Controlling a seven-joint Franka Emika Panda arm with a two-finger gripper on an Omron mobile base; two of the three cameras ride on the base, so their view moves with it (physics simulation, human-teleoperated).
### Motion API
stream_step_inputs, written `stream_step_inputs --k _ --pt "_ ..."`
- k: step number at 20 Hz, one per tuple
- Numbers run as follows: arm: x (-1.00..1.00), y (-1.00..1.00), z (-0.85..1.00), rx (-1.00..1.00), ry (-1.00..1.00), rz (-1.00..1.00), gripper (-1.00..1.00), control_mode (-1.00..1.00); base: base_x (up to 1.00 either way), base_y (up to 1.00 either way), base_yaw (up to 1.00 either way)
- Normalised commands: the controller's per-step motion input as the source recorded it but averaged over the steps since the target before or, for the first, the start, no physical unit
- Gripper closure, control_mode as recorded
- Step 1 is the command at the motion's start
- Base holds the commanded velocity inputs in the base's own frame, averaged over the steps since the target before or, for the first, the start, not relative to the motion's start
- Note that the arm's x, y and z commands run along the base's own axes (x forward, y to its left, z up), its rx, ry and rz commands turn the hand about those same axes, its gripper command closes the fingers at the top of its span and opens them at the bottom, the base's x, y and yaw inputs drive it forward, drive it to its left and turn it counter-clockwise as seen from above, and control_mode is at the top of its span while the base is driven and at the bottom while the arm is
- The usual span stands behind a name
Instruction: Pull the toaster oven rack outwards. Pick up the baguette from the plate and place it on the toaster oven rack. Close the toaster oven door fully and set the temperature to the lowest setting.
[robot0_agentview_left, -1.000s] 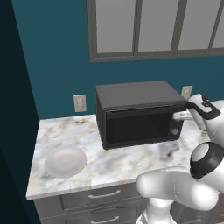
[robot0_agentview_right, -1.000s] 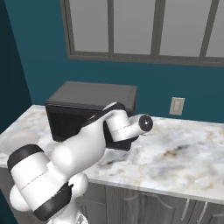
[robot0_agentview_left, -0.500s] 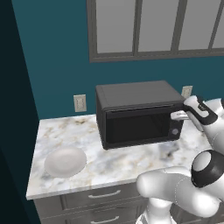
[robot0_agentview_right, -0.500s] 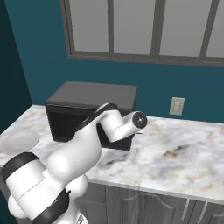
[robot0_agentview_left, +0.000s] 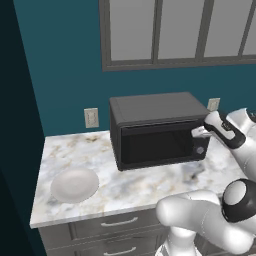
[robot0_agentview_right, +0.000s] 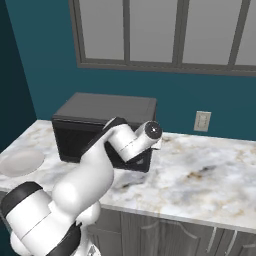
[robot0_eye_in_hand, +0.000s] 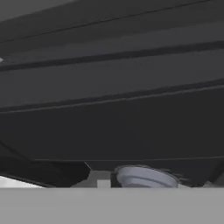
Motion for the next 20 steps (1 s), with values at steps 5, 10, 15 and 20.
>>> stream_step_inputs --k 5,10,15,20 --pt "0.34 0.21 -0.12 -0.51 -0.42 0.06 1.00 -1.00 0.00 0.00 0.00" --pt "0.02 0.45 -0.22 -0.59 -0.65 0.03 1.00 -1.00 0.00 0.00 0.00" --pt "0.00 0.57 -0.31 -0.62 -0.81 0.00 1.00 -1.00 0.00 0.00 0.00" --pt "0.00 0.34 -0.35 -0.54 -0.81 0.01 1.00 -1.00 0.00 0.00 0.00"
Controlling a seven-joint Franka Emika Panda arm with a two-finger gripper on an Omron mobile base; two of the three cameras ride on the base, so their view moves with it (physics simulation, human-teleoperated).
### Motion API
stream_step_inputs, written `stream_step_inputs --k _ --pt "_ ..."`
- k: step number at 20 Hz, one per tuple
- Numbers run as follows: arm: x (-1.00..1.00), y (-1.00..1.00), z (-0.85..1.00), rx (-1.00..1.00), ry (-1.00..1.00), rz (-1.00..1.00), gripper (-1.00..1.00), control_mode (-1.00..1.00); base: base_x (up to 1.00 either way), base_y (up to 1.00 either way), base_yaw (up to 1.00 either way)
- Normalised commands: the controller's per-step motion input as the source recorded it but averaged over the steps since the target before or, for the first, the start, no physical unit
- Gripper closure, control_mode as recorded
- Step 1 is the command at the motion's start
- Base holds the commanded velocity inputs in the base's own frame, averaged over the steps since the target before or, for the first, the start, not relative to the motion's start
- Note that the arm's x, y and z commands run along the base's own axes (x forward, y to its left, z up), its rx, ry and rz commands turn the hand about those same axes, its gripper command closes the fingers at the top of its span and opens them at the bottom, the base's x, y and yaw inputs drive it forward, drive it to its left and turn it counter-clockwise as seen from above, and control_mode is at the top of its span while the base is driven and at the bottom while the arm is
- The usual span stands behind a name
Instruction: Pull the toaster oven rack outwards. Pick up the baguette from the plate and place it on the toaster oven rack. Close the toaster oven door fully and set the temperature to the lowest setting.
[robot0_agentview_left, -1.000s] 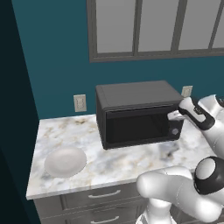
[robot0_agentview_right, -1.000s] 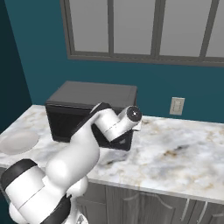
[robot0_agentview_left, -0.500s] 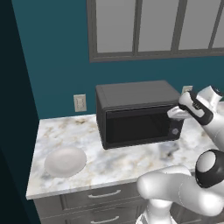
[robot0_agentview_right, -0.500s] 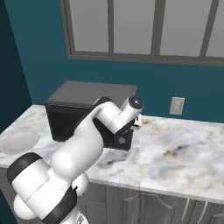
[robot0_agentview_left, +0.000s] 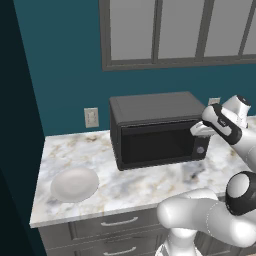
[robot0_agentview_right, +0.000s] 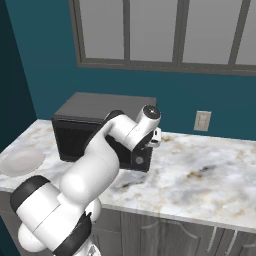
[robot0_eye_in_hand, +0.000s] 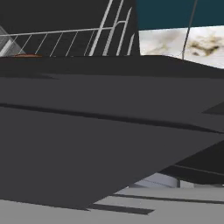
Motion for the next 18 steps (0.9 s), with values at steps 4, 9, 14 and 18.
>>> stream_step_inputs --k 4,9,14,18 --pt "0.00 0.23 -0.39 -0.50 -0.88 0.02 1.00 -1.00 0.00 0.00 0.00" --pt "-0.01 0.24 -0.50 -0.49 -1.00 0.01 1.00 -1.00 0.00 0.00 0.00" --pt "-0.06 0.05 -0.44 -0.40 -1.00 0.00 1.00 -1.00 0.00 0.00 0.00" --pt "-0.12 0.00 -0.36 -0.30 -1.00 0.00 1.00 -1.00 0.00 0.00 0.00"
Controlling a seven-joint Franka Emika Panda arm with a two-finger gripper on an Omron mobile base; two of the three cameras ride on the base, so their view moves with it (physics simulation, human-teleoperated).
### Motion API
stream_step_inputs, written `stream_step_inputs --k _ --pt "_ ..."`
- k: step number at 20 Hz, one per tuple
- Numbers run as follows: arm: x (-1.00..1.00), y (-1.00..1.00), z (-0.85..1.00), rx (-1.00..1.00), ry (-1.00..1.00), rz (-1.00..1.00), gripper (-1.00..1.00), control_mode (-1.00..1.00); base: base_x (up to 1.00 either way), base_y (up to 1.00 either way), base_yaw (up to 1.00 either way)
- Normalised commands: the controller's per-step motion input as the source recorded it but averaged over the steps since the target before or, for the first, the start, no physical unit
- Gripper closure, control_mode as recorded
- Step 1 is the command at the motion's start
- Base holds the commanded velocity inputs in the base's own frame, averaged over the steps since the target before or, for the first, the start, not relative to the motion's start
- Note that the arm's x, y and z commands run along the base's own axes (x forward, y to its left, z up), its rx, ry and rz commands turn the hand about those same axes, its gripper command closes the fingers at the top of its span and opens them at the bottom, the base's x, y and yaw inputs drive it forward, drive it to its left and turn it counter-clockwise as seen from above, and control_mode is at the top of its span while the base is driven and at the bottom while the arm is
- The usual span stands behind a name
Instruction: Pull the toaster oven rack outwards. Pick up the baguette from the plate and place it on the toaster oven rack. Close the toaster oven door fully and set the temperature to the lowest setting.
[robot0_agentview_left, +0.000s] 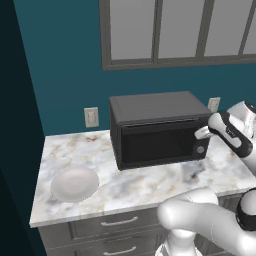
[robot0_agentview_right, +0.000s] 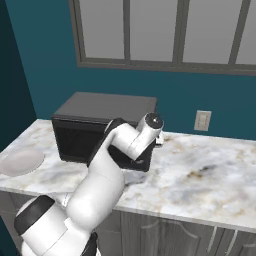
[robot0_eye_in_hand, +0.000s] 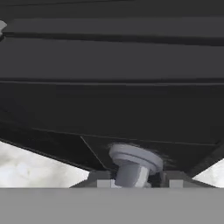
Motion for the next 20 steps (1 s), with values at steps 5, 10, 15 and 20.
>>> stream_step_inputs --k 5,10,15,20 --pt "-0.09 0.00 -0.33 -0.24 -1.00 0.00 1.00 -1.00 0.00 0.00 0.00" --pt "-0.06 0.00 -0.36 -0.23 -1.00 0.00 1.00 -1.00 0.00 0.00 0.00" --pt "0.00 0.23 -0.47 -0.28 -1.00 0.00 1.00 -1.00 0.00 0.00 0.00" --pt "0.00 0.46 -0.42 -0.32 -1.00 0.00 1.00 -1.00 0.00 0.00 0.00"
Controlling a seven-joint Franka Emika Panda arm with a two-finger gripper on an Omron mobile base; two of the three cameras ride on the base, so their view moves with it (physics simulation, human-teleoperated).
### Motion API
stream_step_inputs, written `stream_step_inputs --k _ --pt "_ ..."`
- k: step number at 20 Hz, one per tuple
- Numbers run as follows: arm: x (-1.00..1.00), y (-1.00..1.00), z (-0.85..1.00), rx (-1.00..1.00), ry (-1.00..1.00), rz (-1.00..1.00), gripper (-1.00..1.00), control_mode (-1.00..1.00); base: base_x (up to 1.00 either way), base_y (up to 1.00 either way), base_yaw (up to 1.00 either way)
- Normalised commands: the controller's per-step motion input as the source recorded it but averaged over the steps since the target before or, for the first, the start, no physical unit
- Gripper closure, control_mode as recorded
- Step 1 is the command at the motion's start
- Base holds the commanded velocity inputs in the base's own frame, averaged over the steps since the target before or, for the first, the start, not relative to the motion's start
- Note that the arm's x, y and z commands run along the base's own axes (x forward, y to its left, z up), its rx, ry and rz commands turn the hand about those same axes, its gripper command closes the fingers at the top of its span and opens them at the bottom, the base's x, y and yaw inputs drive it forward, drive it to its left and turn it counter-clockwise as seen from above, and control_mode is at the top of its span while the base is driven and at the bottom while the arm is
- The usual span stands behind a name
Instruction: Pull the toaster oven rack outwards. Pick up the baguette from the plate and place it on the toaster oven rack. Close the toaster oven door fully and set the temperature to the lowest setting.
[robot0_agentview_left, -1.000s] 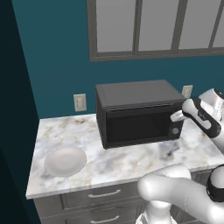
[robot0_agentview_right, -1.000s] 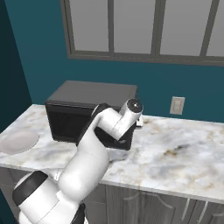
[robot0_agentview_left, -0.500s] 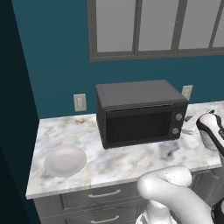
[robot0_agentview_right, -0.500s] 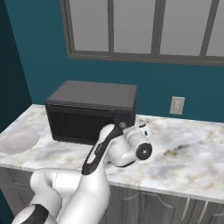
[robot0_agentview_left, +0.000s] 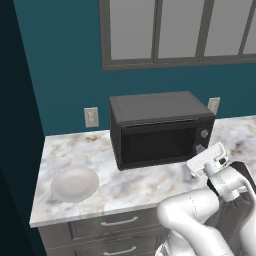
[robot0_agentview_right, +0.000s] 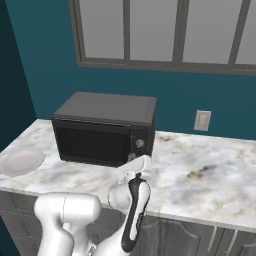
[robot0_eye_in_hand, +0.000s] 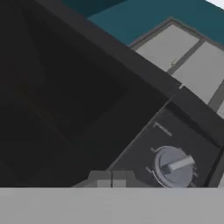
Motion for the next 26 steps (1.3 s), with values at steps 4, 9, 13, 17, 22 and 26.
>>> stream_step_inputs --k 4,9,13,17,22,26 --pt "0.04 0.22 -0.28 -0.32 -0.89 0.00 1.00 -1.00 0.00 0.00 0.00" --pt "-0.04 -0.07 -0.05 -0.18 -0.51 0.00 1.00 -1.00 0.00 0.00 0.00" --pt "-0.48 -0.33 0.43 0.00 -0.10 0.00 1.00 -1.00 0.00 0.00 0.00" --pt "-0.89 -0.40 0.44 0.02 -0.03 0.00 1.00 -1.00 0.00 0.00 0.00" --pt "-0.81 -0.25 0.52 0.03 0.05 0.00 1.00 -1.00 0.00 0.00 0.00" --pt "-0.52 -0.01 0.47 0.00 0.20 0.01 1.00 -1.00 0.00 0.00 0.00"
